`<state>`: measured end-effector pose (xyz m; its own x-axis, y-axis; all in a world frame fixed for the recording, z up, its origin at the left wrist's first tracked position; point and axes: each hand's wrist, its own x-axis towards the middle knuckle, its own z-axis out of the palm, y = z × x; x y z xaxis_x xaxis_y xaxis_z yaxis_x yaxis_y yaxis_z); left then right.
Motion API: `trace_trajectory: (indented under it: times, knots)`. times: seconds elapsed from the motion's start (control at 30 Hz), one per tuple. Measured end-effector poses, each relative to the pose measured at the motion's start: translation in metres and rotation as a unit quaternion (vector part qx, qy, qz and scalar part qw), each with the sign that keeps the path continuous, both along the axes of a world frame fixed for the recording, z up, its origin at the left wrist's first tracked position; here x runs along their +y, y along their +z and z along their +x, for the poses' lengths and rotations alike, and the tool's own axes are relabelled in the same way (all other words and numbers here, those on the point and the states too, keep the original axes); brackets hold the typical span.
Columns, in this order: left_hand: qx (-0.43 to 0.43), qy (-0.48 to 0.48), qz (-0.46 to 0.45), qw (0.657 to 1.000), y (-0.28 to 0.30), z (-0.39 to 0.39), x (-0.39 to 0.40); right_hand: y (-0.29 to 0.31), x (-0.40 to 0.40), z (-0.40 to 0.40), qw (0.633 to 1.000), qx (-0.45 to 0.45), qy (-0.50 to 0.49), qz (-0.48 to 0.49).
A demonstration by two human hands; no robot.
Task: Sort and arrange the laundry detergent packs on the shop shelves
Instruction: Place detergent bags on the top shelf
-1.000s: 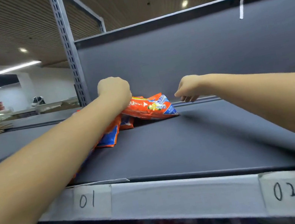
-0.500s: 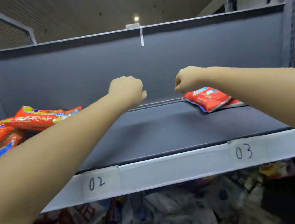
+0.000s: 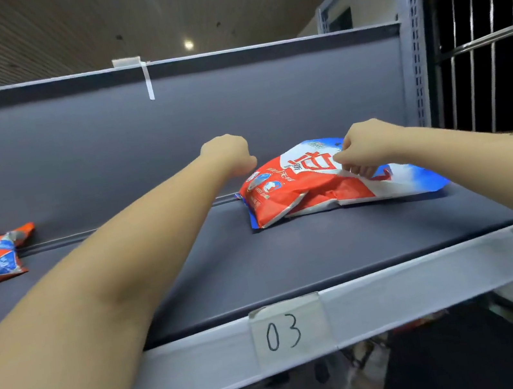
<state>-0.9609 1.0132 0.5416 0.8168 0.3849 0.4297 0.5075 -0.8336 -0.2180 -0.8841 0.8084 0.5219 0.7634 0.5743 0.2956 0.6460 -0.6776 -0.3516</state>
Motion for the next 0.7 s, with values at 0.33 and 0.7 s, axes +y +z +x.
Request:
trace_trajectory:
  times: [0.33, 0.7]
  knots:
    - [0.09, -0.034, -0.116, 0.989, -0.007, 0.071, 0.02, -0.02, -0.001, -0.019, 1.0, 0.008, 0.003, 0.007]
    - [-0.017, -0.087, -0.352, 0.932, -0.024, 0.102, 0.049, -0.023, 0.035, -0.011, 0.934, 0.224, -0.011, 0.277]
